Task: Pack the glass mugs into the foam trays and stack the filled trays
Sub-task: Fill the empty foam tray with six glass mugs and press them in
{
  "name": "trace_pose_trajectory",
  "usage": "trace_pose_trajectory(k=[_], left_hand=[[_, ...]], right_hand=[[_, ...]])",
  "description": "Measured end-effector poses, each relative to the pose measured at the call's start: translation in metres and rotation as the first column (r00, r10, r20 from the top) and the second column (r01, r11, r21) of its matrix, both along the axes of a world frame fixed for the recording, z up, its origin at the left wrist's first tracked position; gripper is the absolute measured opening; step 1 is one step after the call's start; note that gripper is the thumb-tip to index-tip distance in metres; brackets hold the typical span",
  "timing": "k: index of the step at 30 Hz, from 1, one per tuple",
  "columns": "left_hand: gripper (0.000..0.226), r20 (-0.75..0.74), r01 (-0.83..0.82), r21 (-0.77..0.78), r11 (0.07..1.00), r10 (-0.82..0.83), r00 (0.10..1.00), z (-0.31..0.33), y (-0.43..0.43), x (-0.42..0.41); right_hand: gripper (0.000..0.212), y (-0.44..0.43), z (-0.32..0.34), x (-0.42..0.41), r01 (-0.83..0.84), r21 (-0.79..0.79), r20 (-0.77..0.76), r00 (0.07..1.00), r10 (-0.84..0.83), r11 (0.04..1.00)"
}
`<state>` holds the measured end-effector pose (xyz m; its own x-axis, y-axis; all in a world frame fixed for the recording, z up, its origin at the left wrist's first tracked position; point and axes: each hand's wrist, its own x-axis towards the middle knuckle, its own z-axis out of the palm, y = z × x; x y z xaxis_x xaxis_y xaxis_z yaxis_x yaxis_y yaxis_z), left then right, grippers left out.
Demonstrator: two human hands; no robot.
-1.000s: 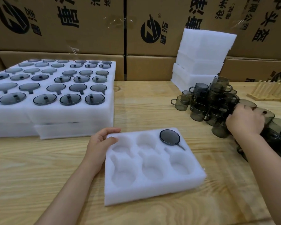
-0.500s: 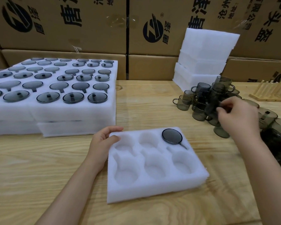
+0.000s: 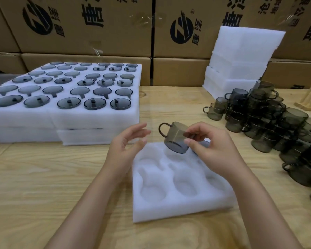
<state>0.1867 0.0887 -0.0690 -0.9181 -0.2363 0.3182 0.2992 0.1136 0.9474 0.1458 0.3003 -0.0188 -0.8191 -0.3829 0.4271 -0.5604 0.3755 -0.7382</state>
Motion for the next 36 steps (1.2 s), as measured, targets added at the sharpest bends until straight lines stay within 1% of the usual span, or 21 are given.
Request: trace_pose_trajectory(k=[2, 4, 6, 8, 10, 12, 14, 16, 18, 19, 21, 23, 25, 27, 28, 29, 31, 32, 34, 36], left_hand=[[0.029, -0.026, 0.006, -0.082, 0.997, -0.008, 1.000, 0.007, 0.005, 0.001], [0.016, -0.058, -0.033, -0.100, 0.994, 0.027, 0.998, 0.010, 0.009, 0.000], [0.011, -0.071, -0.092, -0.046, 0.995, 0.089, 0.994, 0.010, 0.009, 0.000], [0.011, -0.073, -0.108, 0.032, 0.994, 0.110, 0.991, 0.010, 0.006, 0.000], [0.015, -0.091, -0.116, 0.035, 0.993, 0.119, 0.989, 0.009, 0.005, -0.002], [0.020, -0.135, -0.115, -0.013, 0.993, 0.113, 0.984, 0.010, 0.008, -0.002], [0.025, -0.195, -0.112, -0.074, 0.991, 0.095, 0.976, 0.011, 0.010, -0.002], [0.027, -0.227, -0.124, -0.143, 0.982, 0.090, 0.970, 0.013, 0.013, 0.001], [0.023, -0.239, -0.159, -0.235, 0.959, 0.101, 0.966, 0.014, 0.017, 0.002], [0.025, -0.248, -0.172, -0.269, 0.948, 0.104, 0.963, 0.014, 0.018, 0.003], [0.023, -0.271, -0.177, -0.309, 0.934, 0.092, 0.958, 0.014, 0.021, 0.002], [0.027, -0.283, -0.167, -0.331, 0.929, 0.071, 0.956, 0.013, 0.023, 0.002], [0.038, -0.268, -0.148, -0.361, 0.921, 0.049, 0.962, 0.012, 0.024, 0.001], [0.056, -0.174, -0.099, -0.365, 0.926, 0.037, 0.984, 0.012, 0.024, -0.001], [0.064, -0.104, -0.053, -0.332, 0.942, 0.019, 0.994, 0.012, 0.023, -0.002], [0.069, -0.051, 0.001, -0.265, 0.964, -0.015, 0.999, 0.011, 0.022, -0.003], [0.066, -0.031, 0.077, -0.127, 0.989, -0.082, 0.996, 0.009, 0.020, -0.004], [0.064, -0.043, 0.072, -0.107, 0.992, -0.077, 0.996, 0.009, 0.020, -0.004], [0.064, -0.057, 0.020, -0.145, 0.989, -0.029, 0.998, 0.009, 0.023, -0.004], [0.067, -0.072, -0.007, -0.219, 0.976, -0.009, 0.997, 0.009, 0.025, -0.005]], right_hand=[[0.032, -0.005, 0.005, 0.001, -0.070, 0.001, -0.019, 0.997, 0.070, 0.998], [0.030, -0.014, 0.008, 0.001, -0.101, -0.007, -0.014, 0.995, 0.101, 0.995], [0.027, -0.023, 0.007, 0.000, -0.088, -0.038, -0.021, 0.996, 0.087, 0.995], [0.024, -0.030, 0.003, 0.001, -0.076, -0.098, -0.017, 0.997, 0.074, 0.992], [0.027, -0.033, -0.002, 0.001, -0.072, -0.157, 0.065, 0.994, 0.083, 0.985], [0.030, -0.033, -0.007, 0.001, -0.116, -0.221, 0.161, 0.975, 0.153, 0.968], [0.032, -0.032, -0.008, 0.001, -0.159, -0.322, 0.237, 0.941, 0.242, 0.933], [0.043, -0.030, -0.009, 0.001, -0.140, -0.399, 0.305, 0.912, 0.275, 0.906], [0.057, -0.028, -0.010, 0.000, -0.122, -0.402, 0.347, 0.897, 0.275, 0.907], [0.059, -0.028, -0.011, 0.000, -0.123, -0.374, 0.350, 0.899, 0.263, 0.919], [0.058, -0.029, -0.014, 0.001, -0.106, -0.325, 0.342, 0.913, 0.222, 0.940], [0.051, -0.030, -0.016, 0.001, -0.067, -0.346, 0.348, 0.917, 0.194, 0.936], [0.044, -0.030, -0.017, 0.000, -0.055, -0.371, 0.349, 0.917, 0.194, 0.927], [0.042, -0.028, -0.017, -0.001, -0.069, -0.406, 0.349, 0.910, 0.224, 0.911], [0.043, -0.028, -0.016, -0.001, -0.085, -0.428, 0.348, 0.903, 0.251, 0.900], [0.043, -0.028, -0.015, -0.001, -0.108, -0.448, 0.341, 0.897, 0.281, 0.887], [0.044, -0.028, -0.013, 0.001, -0.142, -0.465, 0.326, 0.890, 0.318, 0.874], [0.047, -0.028, -0.013, 0.001, -0.144, -0.462, 0.329, 0.889, 0.320, 0.875], [0.052, -0.030, -0.013, 0.001, -0.130, -0.442, 0.349, 0.887, 0.303, 0.887], [0.050, -0.032, -0.013, 0.000, -0.096, -0.421, 0.341, 0.905, 0.255, 0.902]])
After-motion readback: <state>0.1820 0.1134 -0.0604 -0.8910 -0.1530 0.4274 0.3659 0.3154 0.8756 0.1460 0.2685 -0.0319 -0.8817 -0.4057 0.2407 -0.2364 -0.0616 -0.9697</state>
